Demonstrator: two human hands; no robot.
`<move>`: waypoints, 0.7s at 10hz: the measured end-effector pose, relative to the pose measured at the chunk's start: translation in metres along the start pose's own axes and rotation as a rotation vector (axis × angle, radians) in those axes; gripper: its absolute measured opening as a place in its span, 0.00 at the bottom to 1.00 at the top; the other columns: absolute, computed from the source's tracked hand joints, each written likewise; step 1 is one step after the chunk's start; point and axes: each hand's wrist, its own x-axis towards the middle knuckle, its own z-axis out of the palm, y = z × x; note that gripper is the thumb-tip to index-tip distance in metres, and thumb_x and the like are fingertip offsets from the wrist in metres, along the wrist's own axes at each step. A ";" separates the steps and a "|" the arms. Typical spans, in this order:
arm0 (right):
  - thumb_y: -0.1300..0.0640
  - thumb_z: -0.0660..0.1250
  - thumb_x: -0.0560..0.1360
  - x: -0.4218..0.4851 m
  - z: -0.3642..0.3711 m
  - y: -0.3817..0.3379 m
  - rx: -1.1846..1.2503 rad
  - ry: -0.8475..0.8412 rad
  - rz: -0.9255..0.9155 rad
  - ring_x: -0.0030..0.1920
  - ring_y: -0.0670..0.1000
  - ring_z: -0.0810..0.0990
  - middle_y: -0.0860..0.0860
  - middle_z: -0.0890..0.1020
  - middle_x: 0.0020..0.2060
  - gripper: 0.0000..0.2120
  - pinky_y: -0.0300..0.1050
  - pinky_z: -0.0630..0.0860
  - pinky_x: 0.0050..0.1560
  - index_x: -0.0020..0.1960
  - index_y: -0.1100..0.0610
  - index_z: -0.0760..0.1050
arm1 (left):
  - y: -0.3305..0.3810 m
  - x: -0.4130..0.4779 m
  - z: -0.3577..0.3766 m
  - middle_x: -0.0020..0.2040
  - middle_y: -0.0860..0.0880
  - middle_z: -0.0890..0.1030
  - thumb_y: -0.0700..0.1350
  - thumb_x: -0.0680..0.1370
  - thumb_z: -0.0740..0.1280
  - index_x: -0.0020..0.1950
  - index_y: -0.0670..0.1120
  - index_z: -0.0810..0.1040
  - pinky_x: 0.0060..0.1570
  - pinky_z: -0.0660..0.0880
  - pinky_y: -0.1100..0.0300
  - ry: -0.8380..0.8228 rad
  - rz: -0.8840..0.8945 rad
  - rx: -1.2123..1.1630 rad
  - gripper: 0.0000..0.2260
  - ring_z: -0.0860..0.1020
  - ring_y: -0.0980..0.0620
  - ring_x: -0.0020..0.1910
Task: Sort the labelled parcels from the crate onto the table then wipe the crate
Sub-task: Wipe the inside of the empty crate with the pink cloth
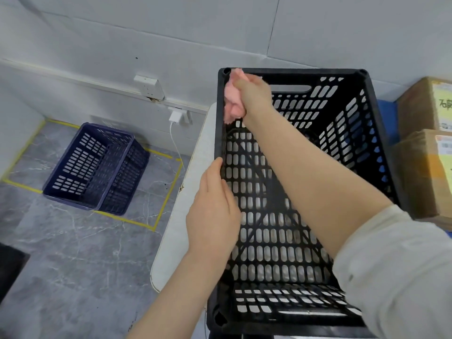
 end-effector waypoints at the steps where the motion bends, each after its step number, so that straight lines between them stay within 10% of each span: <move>1: 0.57 0.66 0.77 -0.002 0.004 0.009 -0.029 0.038 -0.142 0.30 0.52 0.79 0.54 0.82 0.45 0.04 0.42 0.75 0.26 0.52 0.52 0.77 | 0.003 -0.002 -0.004 0.70 0.56 0.71 0.43 0.82 0.50 0.75 0.56 0.60 0.52 0.73 0.47 -0.011 -0.040 -0.002 0.21 0.77 0.45 0.55; 3: 0.51 0.54 0.82 0.009 -0.009 0.074 -0.277 -0.060 -0.243 0.59 0.50 0.78 0.49 0.79 0.60 0.17 0.41 0.75 0.59 0.67 0.50 0.72 | 0.004 -0.001 -0.004 0.68 0.55 0.74 0.41 0.82 0.52 0.74 0.56 0.60 0.51 0.74 0.45 -0.010 -0.063 0.004 0.22 0.78 0.45 0.55; 4: 0.39 0.40 0.79 0.029 -0.024 0.103 -0.298 -0.143 -0.138 0.56 0.29 0.69 0.29 0.72 0.54 0.20 0.26 0.61 0.63 0.65 0.32 0.64 | 0.002 -0.001 -0.005 0.62 0.51 0.77 0.41 0.81 0.51 0.73 0.58 0.60 0.50 0.75 0.45 -0.010 -0.066 -0.014 0.22 0.78 0.45 0.52; 5: 0.56 0.54 0.82 0.044 -0.039 0.133 -1.091 -0.001 -0.176 0.66 0.45 0.71 0.45 0.77 0.62 0.18 0.39 0.60 0.71 0.70 0.50 0.70 | 0.002 -0.003 -0.005 0.59 0.49 0.79 0.41 0.80 0.51 0.72 0.60 0.60 0.49 0.75 0.46 -0.015 -0.088 -0.010 0.22 0.78 0.45 0.49; 7: 0.57 0.61 0.82 0.018 -0.030 0.097 -0.103 -0.048 0.358 0.30 0.45 0.76 0.50 0.80 0.36 0.09 0.36 0.75 0.35 0.59 0.58 0.75 | 0.003 -0.001 -0.005 0.58 0.47 0.79 0.38 0.80 0.53 0.72 0.57 0.62 0.47 0.75 0.46 -0.012 -0.095 -0.020 0.23 0.78 0.44 0.47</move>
